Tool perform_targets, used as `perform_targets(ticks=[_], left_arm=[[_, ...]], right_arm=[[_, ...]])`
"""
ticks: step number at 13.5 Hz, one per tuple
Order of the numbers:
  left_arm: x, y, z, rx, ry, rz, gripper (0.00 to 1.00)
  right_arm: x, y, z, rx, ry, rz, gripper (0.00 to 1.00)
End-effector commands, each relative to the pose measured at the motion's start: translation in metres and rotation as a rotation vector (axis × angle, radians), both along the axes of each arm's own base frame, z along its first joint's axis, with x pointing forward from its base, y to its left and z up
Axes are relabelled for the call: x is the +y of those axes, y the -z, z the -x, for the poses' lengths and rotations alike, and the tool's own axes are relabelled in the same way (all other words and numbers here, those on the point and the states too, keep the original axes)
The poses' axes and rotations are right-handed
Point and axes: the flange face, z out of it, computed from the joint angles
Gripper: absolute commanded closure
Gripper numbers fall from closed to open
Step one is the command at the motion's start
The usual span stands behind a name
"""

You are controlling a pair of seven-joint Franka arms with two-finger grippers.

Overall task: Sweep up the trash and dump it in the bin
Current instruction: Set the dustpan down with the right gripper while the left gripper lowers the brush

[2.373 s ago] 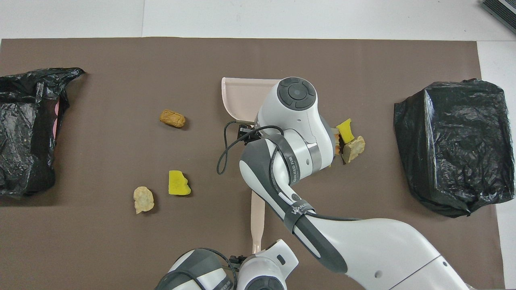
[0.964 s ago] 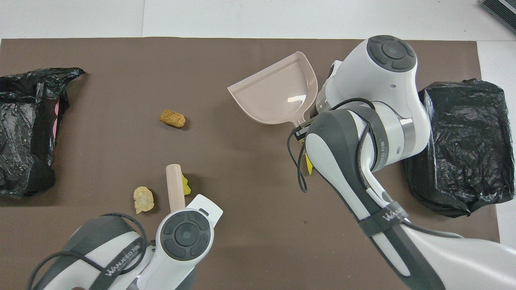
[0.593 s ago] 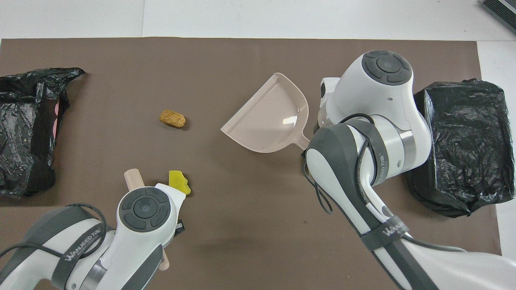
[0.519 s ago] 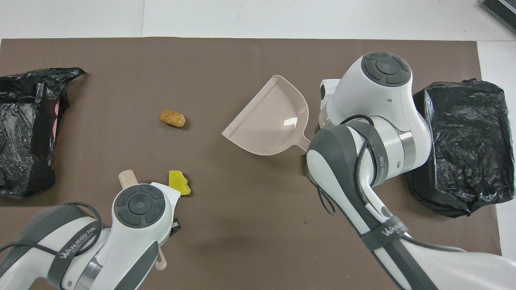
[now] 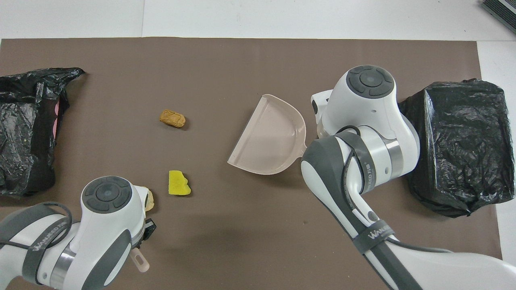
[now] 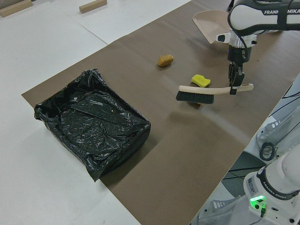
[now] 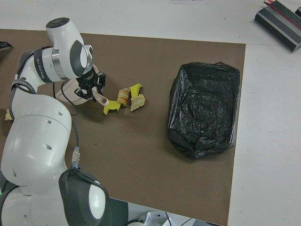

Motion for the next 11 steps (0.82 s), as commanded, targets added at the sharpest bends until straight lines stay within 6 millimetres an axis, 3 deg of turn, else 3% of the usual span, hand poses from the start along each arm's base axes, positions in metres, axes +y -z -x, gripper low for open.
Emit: perform_targets(ticks=[1,7,10,11], left_arm=[[0.011,0.007,0.015,-0.030,-0.044,-0.039,1.00],[0.001,0.012,0.009,-0.042,-0.069,0.058,1.00],[-0.015,0.015,0.006,-0.041,-0.093,0.125,1.00],[-0.028,0.019,-0.002,-0.040,-0.086,0.139,1.00]], right_arm=[[0.003,0.010,0.019,-0.029,-0.092,-0.012,1.00],[0.028,0.034,0.030,-0.037,-0.147,-0.014,1.00],[0.036,0.038,0.036,-0.030,-0.157,-0.006,1.00],[0.044,0.041,0.040,-0.045,-0.237,0.037,1.00]])
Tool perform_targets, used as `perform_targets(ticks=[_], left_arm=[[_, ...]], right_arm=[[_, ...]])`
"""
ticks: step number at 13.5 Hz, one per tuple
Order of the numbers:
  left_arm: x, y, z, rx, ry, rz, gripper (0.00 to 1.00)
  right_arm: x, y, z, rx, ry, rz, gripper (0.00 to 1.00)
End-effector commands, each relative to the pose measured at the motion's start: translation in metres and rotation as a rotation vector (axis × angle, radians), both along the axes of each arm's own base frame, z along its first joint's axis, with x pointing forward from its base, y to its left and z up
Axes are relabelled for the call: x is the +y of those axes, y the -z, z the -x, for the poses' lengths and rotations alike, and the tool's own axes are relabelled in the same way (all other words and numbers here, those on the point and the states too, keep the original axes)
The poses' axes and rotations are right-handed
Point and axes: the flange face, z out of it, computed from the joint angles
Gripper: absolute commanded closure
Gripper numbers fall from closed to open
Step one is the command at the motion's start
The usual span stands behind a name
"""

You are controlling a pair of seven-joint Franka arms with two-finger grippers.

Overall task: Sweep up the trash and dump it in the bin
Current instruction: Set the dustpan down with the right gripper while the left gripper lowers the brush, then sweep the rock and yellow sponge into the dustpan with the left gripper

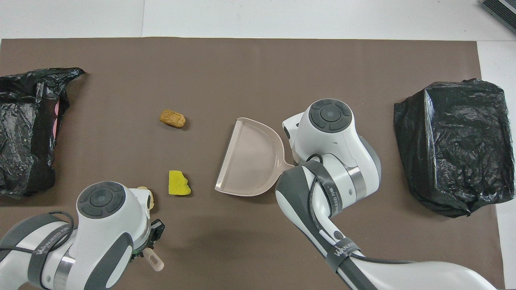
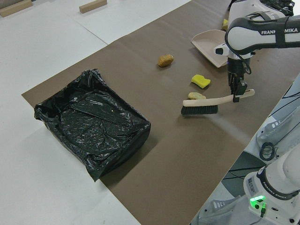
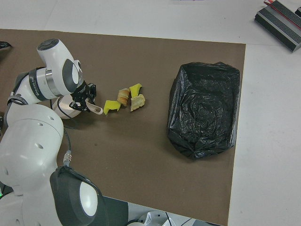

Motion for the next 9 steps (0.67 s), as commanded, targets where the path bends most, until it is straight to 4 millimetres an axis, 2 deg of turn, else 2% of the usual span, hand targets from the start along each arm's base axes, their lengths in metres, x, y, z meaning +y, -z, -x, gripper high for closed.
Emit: perform_targets(ticks=[1,5,7,9], left_arm=[[-0.020,0.010,-0.010,-0.006,0.007,0.045,1.00],[-0.047,0.010,-0.013,-0.049,0.061,0.160,1.00],[-0.049,0.010,-0.018,-0.076,0.111,0.199,1.00],[-0.051,0.012,-0.018,-0.065,0.247,0.246,1.00]], right_arm=[[0.016,-0.004,0.016,-0.046,-0.131,0.055,1.00],[0.013,0.009,0.022,-0.048,-0.136,0.070,1.00],[0.012,0.012,0.022,-0.050,-0.144,0.067,1.00],[0.011,0.020,0.027,-0.033,-0.128,0.063,1.00]])
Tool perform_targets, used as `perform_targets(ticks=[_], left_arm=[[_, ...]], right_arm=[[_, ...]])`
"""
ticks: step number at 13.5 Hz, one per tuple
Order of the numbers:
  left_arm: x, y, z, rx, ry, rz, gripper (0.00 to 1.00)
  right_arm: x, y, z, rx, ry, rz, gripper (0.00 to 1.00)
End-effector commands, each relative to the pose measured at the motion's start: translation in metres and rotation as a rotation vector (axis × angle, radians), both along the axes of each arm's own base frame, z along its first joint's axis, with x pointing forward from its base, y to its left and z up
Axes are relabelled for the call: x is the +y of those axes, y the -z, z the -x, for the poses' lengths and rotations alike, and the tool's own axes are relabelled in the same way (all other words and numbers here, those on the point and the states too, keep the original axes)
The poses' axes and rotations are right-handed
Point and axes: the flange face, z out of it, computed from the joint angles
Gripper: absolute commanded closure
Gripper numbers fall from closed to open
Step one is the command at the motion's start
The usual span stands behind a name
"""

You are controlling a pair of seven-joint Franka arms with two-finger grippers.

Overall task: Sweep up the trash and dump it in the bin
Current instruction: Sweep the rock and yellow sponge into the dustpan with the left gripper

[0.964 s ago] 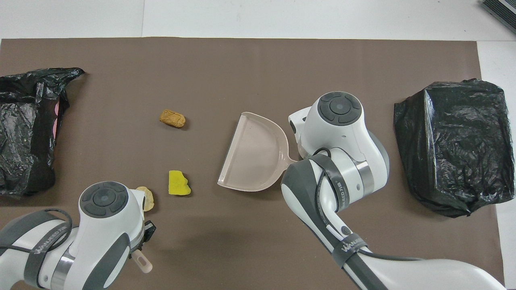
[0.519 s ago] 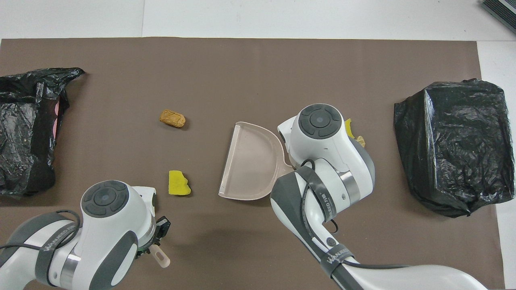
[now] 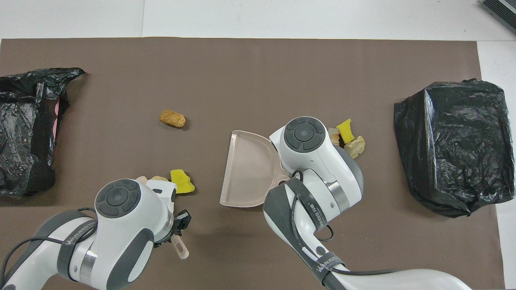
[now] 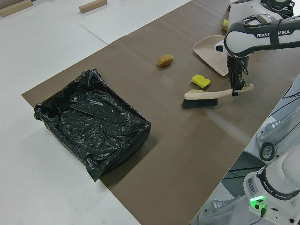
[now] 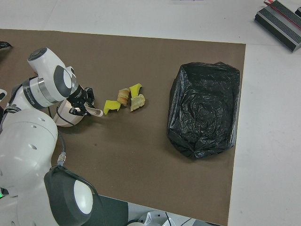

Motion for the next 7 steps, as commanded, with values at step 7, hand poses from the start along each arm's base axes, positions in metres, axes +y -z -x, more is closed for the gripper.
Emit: perform_targets(ticks=[7], left_arm=[[-0.069,0.002,0.003,-0.147,0.463,0.180,1.00]], right_arm=[[-0.011,0.013,0.010,-0.040,0.021,-0.025,1.00]])
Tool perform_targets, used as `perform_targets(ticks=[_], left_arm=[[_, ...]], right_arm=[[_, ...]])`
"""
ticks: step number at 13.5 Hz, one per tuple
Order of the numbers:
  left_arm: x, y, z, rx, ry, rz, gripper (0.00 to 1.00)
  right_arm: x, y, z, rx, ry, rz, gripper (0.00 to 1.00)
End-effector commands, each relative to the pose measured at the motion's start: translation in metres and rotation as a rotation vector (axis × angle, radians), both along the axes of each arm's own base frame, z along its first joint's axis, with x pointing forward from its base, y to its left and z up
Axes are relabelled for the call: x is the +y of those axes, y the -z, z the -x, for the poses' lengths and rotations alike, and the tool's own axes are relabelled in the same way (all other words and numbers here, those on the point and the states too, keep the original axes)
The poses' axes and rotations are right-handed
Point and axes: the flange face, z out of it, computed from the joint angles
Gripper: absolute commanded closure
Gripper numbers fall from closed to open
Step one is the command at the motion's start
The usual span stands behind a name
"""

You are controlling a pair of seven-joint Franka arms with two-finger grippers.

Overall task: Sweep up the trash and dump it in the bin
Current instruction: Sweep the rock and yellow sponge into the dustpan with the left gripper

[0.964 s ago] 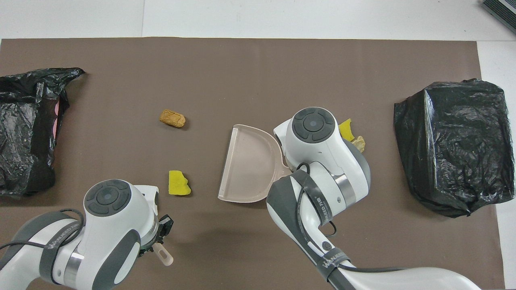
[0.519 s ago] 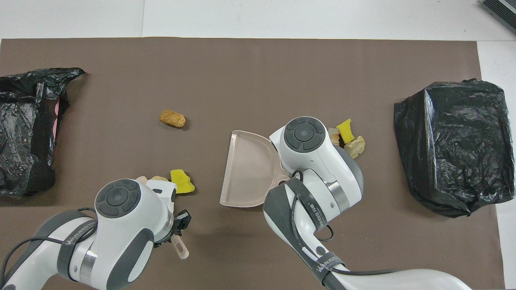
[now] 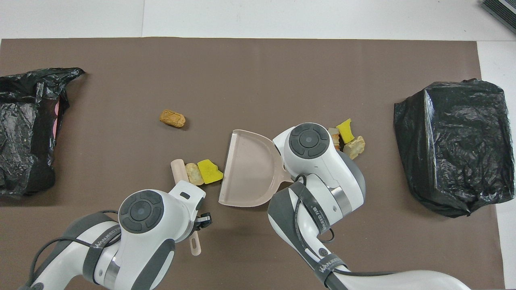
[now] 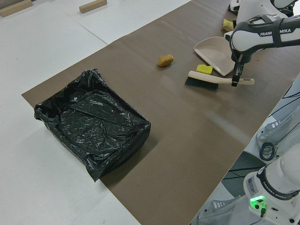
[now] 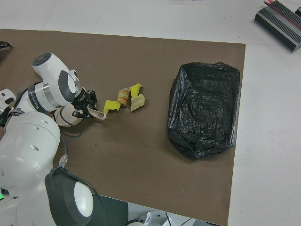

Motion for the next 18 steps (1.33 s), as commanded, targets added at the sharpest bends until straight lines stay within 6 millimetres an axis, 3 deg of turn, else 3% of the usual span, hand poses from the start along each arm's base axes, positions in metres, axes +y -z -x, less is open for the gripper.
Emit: perform_targets(ticks=[1,6,9,12,15,18], left_arm=[[-0.024,-0.003,-0.001,-0.024,0.189,0.062,1.00],[-0.047,-0.011,0.011,-0.034,0.278,0.088,1.00],[-0.072,-0.021,0.018,-0.045,0.340,0.106,1.00],[-0.083,-0.053,0.012,-0.070,0.327,0.151,1.00],[-0.070,-0.086,-0.002,-0.038,0.310,0.150,1.00],[-0.043,-0.095,-0.020,-0.022,0.261,0.122,1.00]], right_arm=[[-0.003,0.002,0.004,-0.021,0.015,-0.014,1.00],[-0.003,0.002,0.005,-0.020,0.039,-0.008,1.00],[-0.004,0.002,0.005,-0.019,0.045,-0.006,1.00],[-0.004,0.002,0.005,-0.019,0.045,-0.006,1.00],[-0.004,0.002,0.005,-0.018,0.045,-0.005,1.00],[-0.003,0.001,0.005,-0.019,0.044,-0.006,1.00]])
